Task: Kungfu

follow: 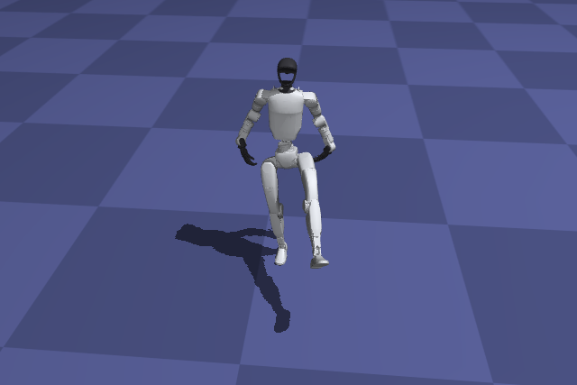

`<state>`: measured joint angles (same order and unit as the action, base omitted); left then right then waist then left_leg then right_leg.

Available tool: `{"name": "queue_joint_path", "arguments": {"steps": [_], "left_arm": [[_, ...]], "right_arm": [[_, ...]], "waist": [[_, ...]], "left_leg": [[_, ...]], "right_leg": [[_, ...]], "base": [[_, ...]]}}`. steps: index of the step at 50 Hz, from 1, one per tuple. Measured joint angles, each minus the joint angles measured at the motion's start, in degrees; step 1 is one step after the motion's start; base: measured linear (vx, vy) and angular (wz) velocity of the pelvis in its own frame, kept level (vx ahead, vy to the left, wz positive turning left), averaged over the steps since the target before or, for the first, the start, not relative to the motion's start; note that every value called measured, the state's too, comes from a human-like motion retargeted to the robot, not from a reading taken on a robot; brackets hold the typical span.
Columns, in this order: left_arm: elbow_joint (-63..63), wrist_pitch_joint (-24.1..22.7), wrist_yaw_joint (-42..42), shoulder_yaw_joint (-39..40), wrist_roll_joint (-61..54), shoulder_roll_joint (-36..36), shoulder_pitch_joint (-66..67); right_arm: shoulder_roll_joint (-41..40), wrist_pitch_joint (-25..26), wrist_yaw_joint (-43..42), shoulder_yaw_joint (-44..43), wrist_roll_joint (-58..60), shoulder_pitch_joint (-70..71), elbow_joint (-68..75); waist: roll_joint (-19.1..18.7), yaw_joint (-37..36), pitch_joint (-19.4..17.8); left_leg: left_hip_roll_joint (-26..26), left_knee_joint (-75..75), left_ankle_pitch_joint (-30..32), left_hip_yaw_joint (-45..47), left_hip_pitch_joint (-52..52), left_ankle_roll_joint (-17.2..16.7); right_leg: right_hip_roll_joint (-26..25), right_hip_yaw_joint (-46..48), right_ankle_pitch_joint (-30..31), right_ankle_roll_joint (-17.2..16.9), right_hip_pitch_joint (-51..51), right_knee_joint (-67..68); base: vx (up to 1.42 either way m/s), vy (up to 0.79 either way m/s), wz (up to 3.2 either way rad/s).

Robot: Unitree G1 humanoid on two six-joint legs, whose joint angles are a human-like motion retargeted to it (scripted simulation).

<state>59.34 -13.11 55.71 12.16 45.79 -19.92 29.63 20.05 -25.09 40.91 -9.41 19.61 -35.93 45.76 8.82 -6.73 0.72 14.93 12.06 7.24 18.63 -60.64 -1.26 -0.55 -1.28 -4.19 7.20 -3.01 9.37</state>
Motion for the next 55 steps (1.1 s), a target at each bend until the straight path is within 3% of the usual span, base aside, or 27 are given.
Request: {"name": "queue_joint_path", "arguments": {"steps": [2,5,10,12,17,22,25,30,33,37,42,45,48,52,53,55], "left_arm": [[-3.19,-0.73,5.32,-1.94,1.64,0.30,1.49],[-8.04,-3.25,9.27,-4.83,4.74,0.24,3.74],[-12.50,-5.78,10.54,-5.96,7.01,1.29,7.00],[-12.79,-5.22,10.51,-5.90,6.02,2.35,7.88],[-12.93,-4.94,9.34,-5.43,3.04,3.44,9.36],[-10.79,-4.92,10.12,-3.87,0.87,0.33,5.14],[-12.08,-3.84,11.17,-0.46,10.80,-1.61,0.10],[-15.18,6.00,3.52,3.24,18.08,-3.36,-16.79],[-15.78,7.37,-1.51,2.47,8.68,-1.24,-32.10],[-18.60,5.90,-6.39,-6.35,-13.65,5.48,-50.62],[-26.02,1.43,-11.84,-16.23,-41.36,13.72,-64.74],[-29.93,-2.45,-15.86,-18.89,-53.39,16.67,-68.42],[-32.85,-3.64,-16.49,-19.35,-60.60,17.84,-68.58],[-34.04,-2.50,-11.73,-18.12,-64.26,18.00,-65.30],[-33.45,-2.03,-9.79,-17.71,-64.40,18.11,-64.56],[-30.52,-0.85,-5.49,-17.32,-63.67,18.15,-62.83]], "right_arm": [[-0.15,1.36,4.78,2.13,-3.78,0.53,0.16],[-1.96,3.38,9.90,3.60,-8.19,0.73,-0.46],[-6.57,6.73,10.11,4.66,-8.81,0.96,-1.39],[-7.00,6.49,8.94,5.45,-8.11,0.93,-1.87],[-5.67,4.37,7.89,6.58,-3.31,-0.72,-4.76],[-5.68,4.72,8.28,6.57,-0.96,0.34,-2.70],[-5.43,4.87,8.59,6.26,0.12,0.99,-1.04],[-5.56,3.45,1.45,4.65,4.13,0.90,2.42],[-6.81,3.38,-6.33,2.81,5.24,1.64,5.73],[-8.42,3.66,-11.68,-0.93,-0.06,4.73,5.69],[-10.07,3.02,-16.01,-2.70,-18.94,15.00,1.27],[-11.93,3.63,-16.58,-0.51,-34.43,25.67,-0.65],[-15.81,8.45,-12.08,2.87,-50.31,36.79,-0.94],[-21.53,22.24,-3.74,11.06,-74.65,48.93,1.68],[-22.38,26.11,-2.56,13.67,-80.73,51.26,2.38],[-24.67,33.38,-1.13,18.39,-89.90,54.09,3.58]], "waist": [[0.88,-1.37,-0.42],[3.21,-3.26,-0.48],[2.31,-0.23,4.08],[1.87,0.99,6.57],[3.29,4.75,10.62],[1.16,9.60,14.31],[0.87,11.32,15.23],[1.26,14.18,15.69],[2.18,13.54,15.53],[2.22,12.99,14.51],[-0.04,12.63,12.97],[-2.83,13.05,11.92],[-6.45,13.22,9.88],[-10.10,12.77,5.05],[-10.03,12.89,3.60],[-10.35,13.35,1.72]], "left_leg": [[0.87,13.88,-0.09,-3.99,-4.31,0.56],[-2.52,31.09,3.72,-6.01,-6.26,-3.94],[-0.22,60.93,0.37,1.24,-6.56,-0.78],[-0.89,70.01,-0.13,2.44,-5.05,-1.40],[-7.63,83.76,-1.10,6.37,2.82,-4.92],[-11.45,88.73,-0.47,3.52,5.28,-5.98],[-15.51,84.75,0.04,0.44,6.20,-7.85],[-17.99,72.24,-0.97,-3.83,7.49,-8.11],[-16.33,63.16,-1.39,-3.95,7.93,-7.55],[-14.96,49.62,-1.10,-4.38,7.77,-7.24],[-12.26,32.66,0.30,-6.31,8.54,-5.90],[-11.77,23.57,2.11,-11.14,9.33,-6.99],[-11.54,15.50,4.61,-19.58,12.08,-10.36],[-12.43,7.85,10.33,-31.21,19.56,-13.74],[-14.29,6.89,8.18,-28.38,21.53,-13.74],[-9.59,9.32,-6.24,-25.33,21.56,-13.74]], "right_leg": [[0.25,-2.14,-0.29,0.05,-1.03,0.39],[2.05,-5.28,-1.67,0.75,-2.30,1.00],[1.34,-4.59,-3.66,-0.74,-5.80,1.67],[1.33,-4.63,-4.10,-1.84,-7.39,1.38],[4.43,-4.32,-4.38,-3.32,-8.71,-0.88],[3.58,-0.78,-6.31,-2.16,-11.88,0.89],[3.59,0.01,-7.30,-0.31,-11.92,0.77],[2.46,0.14,-9.53,0.01,-10.47,0.48],[1.30,0.78,-10.34,-0.23,-9.41,0.26],[0.13,0.72,-10.82,-1.45,-7.77,-0.21],[-0.64,-2.75,-10.55,-3.30,-6.43,0.26],[-1.08,-8.21,-10.05,-4.65,-6.69,1.25],[-2.18,-17.01,-9.68,-5.90,-7.85,3.26],[-1.18,-30.12,-13.39,-8.22,-12.14,10.00],[1.81,-32.70,-16.25,-10.28,-14.32,13.25],[0.49,-33.70,-18.93,-10.95,-20.68,20.35]], "base": [[-0.04,-0.01,-0.79],[0.07,-0.04,-0.53],[0.21,0.01,0.21],[0.23,0.06,0.16],[0.15,0.01,0.45],[0.11,-0.06,0.70],[0.12,-0.02,0.64],[0.16,-0.07,0.71],[0.20,-0.11,0.29],[0.17,-0.04,-0.19],[0.13,0.11,-1.37],[0.17,0.30,-2.33],[0.18,0.51,-3.08],[0.19,0.89,-3.69],[0.07,1.08,-3.43],[-0.05,0.56,-3.21]]}}
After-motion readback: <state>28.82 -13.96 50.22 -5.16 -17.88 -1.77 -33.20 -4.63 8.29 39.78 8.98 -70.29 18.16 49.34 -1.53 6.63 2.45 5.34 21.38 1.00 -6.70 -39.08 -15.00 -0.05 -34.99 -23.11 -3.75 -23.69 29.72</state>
